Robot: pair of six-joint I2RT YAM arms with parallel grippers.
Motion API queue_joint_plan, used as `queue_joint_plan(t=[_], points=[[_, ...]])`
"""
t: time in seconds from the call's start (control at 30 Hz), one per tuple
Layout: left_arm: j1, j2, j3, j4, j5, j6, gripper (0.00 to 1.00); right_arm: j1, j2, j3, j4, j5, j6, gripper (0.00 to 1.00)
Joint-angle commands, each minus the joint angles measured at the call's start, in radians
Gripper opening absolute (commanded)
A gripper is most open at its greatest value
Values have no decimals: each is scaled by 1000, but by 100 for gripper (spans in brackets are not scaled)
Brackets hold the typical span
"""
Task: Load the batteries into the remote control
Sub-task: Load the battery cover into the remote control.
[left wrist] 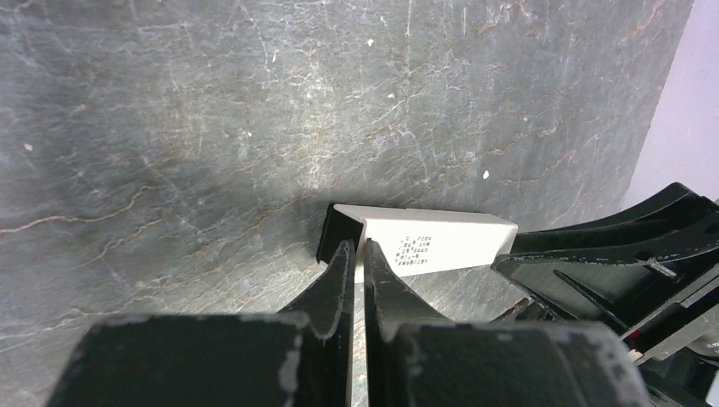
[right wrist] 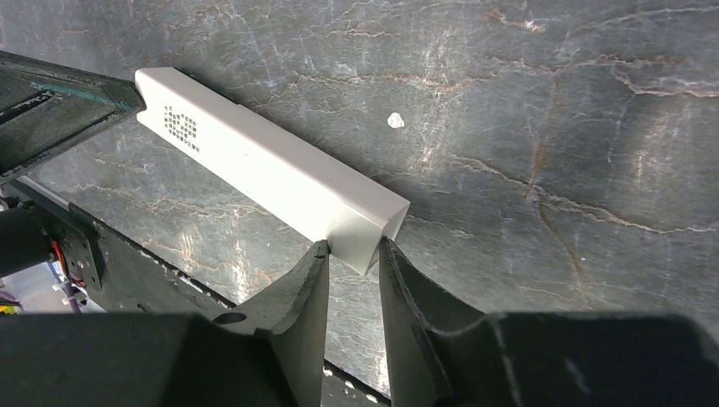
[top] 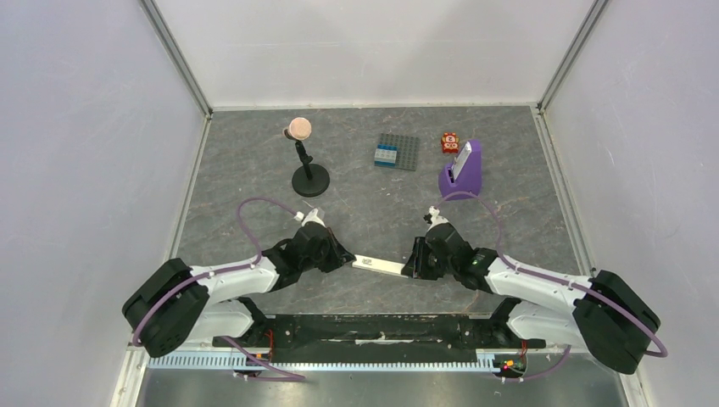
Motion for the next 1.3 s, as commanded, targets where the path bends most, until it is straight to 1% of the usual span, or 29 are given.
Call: queue_joint_plan(t=[0.0,0.1,0.17,0.27,0.33,0.43,0.53,0.6,0.67,0.73,0.8,0.93,1.03,1.13,1.27], points=[[-8,55,-37,33,69,50,2,5,53,-13,16,28,3,27],[-9,67,-47,106,102,57,2,10,77,-9,3,50,-8,24],[-14,74,-49,135,116,66,2,19,93,2,-13,92,-16,22],[-23,92,-49,181,141,84,2,29,121,18,-29,124,-22,21],[-26,108,-44,187,149,105,8,31,140,25,-33,136,-27,21],[-29,118,-44,192,150,130,22,31,155,36,-39,149,-33,23],[-29,119,-42,191,148,155,31,31,170,45,-49,168,-40,26],[-29,121,-43,190,148,164,35,31,182,48,-49,172,-43,28],[-29,124,-44,191,156,166,36,30,193,50,-49,171,-44,29],[-31,123,-47,190,165,170,36,31,201,53,-48,173,-47,31],[-31,124,-53,195,172,172,33,31,207,56,-45,171,-51,34],[-32,141,-51,198,197,164,17,31,232,58,-33,153,-62,37],[-38,150,-49,214,206,150,11,31,258,51,-21,143,-57,39],[-44,158,-49,223,207,145,3,31,277,44,-2,136,-49,37],[-49,173,-60,249,210,131,2,30,310,48,20,123,-44,37]])
